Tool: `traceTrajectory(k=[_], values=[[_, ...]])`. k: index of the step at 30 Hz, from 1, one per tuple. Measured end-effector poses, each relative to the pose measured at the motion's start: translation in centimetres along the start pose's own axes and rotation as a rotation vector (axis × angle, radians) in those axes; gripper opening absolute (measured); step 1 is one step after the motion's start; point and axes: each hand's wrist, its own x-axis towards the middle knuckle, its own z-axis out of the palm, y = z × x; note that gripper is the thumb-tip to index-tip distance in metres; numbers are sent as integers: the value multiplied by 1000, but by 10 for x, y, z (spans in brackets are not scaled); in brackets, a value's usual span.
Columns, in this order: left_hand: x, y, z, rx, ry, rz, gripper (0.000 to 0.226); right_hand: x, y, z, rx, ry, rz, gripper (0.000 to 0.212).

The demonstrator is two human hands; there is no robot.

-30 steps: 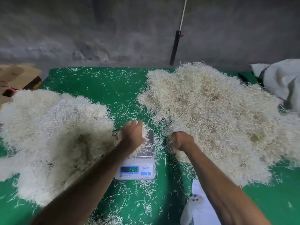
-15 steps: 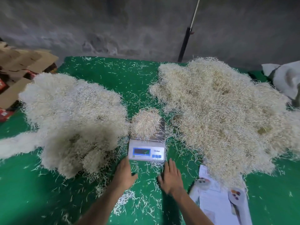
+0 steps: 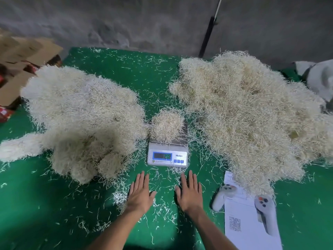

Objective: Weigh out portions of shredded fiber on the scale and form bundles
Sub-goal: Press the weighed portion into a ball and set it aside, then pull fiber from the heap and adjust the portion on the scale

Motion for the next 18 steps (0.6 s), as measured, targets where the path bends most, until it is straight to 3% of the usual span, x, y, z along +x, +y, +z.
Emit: traceTrajectory(k=[6,9,12,15,18], values=[[2,10,-11,-23,5,-47,88,7,-3,-30,-11,-34,20,74],[20,31,-49,-163,149,-99,78,28,-7,-81,17,-8,40,89],[49,58,-101,-412,332,-79,80,64,-14,-139,83,190,33,69],[81,82,-153,-551,411,-57,103,101,-39,-193,418,343,-45,50],[109,95,-186,-561,326,-87,117,129,-66,-224,780,415,-102,63]])
